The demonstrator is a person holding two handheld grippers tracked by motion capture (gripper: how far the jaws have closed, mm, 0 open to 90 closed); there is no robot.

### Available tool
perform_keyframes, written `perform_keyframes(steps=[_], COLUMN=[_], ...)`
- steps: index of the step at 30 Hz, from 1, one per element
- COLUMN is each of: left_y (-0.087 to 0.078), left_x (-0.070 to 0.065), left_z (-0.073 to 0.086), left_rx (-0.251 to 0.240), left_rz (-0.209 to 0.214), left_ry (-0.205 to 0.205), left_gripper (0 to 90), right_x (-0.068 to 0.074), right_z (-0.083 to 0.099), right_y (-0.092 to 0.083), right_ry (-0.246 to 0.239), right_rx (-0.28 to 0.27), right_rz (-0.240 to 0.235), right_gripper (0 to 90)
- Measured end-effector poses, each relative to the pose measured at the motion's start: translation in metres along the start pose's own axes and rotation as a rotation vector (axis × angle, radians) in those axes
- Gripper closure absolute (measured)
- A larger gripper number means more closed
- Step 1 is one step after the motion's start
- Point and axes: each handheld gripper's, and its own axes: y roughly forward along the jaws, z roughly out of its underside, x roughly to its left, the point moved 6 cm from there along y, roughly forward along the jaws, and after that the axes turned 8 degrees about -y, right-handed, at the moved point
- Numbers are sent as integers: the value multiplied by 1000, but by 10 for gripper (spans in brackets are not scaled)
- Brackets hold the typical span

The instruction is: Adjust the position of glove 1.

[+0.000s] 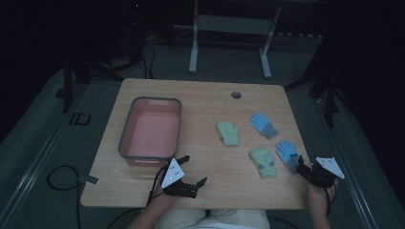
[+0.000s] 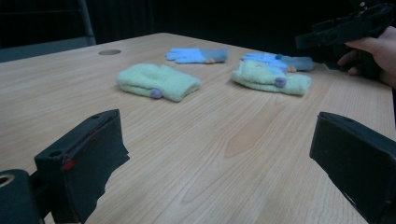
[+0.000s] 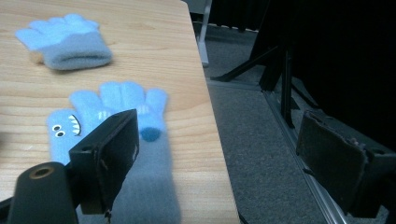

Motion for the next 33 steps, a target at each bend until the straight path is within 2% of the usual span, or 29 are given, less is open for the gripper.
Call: perform_keyframes(steps=[6,10,18,23,27,29,32,33], left_y=[0,0,1,1,1,1,0,0], left_x=[0,1,0,0,0,0,0,0], left_z=[0,0,0,0,0,0,0,0], left_rx=[-8,-8,-3,2,1,0,-2,-2], left_rz=[-9,1,-5,-4,-5,-5,-3,-4], left_ry=[-1,-13,3,4,2,2,1,2], left_gripper=[19,15,15,16,16,16,16,16], right_x=[1,0,-2,-2,0,0,-2,-4], right_z=[1,1,3,3,2,-3,-8,-15], right_y=[1,2,3,4,3,0,-1,-3], right_ry=[-2,0,16,29,14,18,9,21], right_rx=[21,32,55,69,80,80,77,70], right_rz=[-8,-6,-3,-32,-42,-66,-77,-94], right_gripper=[130,130,133,133,133,133,133,133])
